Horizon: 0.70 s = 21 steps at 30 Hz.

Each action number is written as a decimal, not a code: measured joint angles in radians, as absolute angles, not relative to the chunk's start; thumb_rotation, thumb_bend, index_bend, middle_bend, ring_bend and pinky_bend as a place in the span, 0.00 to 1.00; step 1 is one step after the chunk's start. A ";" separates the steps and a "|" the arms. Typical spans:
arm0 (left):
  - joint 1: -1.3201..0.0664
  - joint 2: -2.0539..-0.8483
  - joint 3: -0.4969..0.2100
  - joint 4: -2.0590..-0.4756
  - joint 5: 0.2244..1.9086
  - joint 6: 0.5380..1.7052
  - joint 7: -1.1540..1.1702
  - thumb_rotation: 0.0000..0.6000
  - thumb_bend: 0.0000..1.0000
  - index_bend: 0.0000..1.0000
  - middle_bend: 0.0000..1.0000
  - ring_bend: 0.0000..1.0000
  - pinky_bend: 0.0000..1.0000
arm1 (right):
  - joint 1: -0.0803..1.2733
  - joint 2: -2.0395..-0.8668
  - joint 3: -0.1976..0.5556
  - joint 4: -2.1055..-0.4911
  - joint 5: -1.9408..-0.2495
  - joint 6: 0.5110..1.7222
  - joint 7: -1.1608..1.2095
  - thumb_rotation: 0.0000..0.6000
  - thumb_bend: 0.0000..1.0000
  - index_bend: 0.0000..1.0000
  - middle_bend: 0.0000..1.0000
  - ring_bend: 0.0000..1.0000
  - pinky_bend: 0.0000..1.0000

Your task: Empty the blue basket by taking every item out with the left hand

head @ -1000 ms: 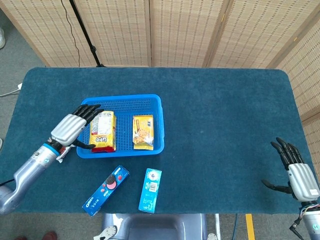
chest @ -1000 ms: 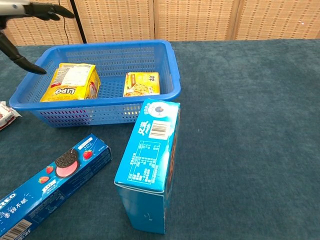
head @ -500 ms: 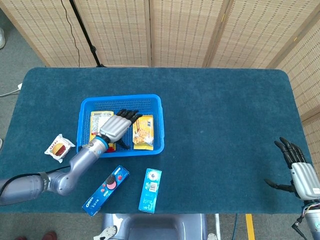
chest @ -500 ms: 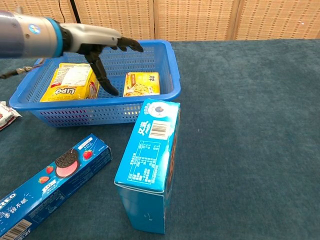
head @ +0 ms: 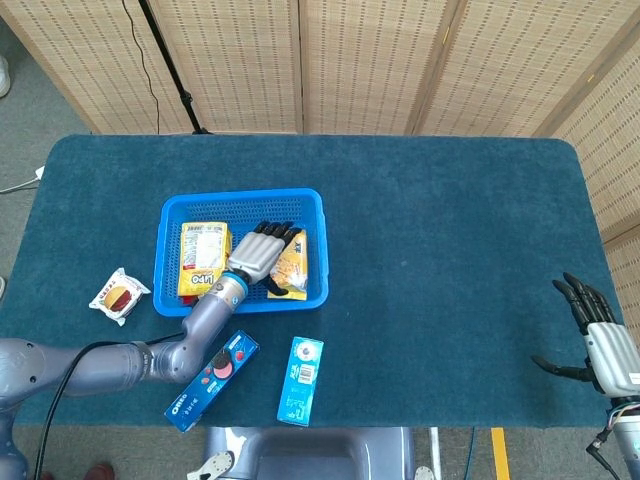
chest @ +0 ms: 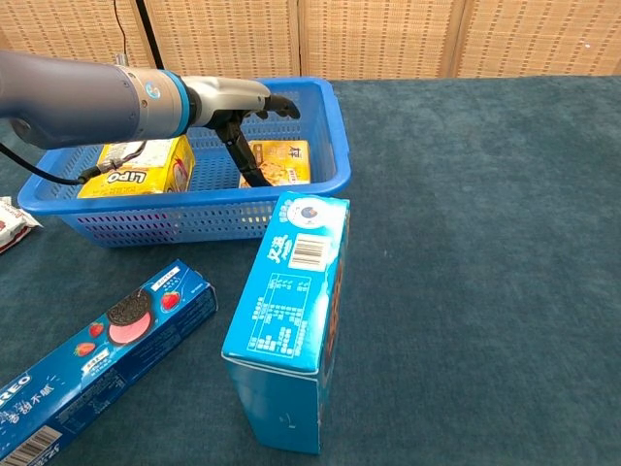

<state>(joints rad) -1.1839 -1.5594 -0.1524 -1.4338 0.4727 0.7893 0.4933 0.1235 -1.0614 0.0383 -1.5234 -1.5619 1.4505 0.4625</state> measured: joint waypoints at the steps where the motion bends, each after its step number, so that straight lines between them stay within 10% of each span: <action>1: -1.184 -1.563 -0.154 -1.426 0.463 0.790 0.493 0.80 0.00 0.00 0.00 0.00 0.00 | 0.124 -1.061 0.038 -1.523 -1.561 1.450 0.463 1.00 0.00 0.00 0.00 0.00 0.00; 16: -1.194 -1.645 -0.156 -1.290 0.388 0.702 0.456 0.86 0.00 0.00 0.00 0.00 0.02 | 0.130 -1.063 0.037 -1.522 -1.559 1.432 0.468 1.00 0.00 0.00 0.00 0.00 0.00; 21: -1.201 -1.680 -0.162 -1.242 0.351 0.716 0.455 1.00 0.00 0.01 0.01 0.08 0.37 | 0.134 -1.062 0.034 -1.520 -1.561 1.425 0.477 1.00 0.00 0.00 0.00 0.00 0.00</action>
<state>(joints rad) -1.2005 -1.6795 -0.1617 -1.2417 0.3515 0.7163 0.4552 0.1336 -1.0624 0.0344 -1.5200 -1.5608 1.4253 0.4770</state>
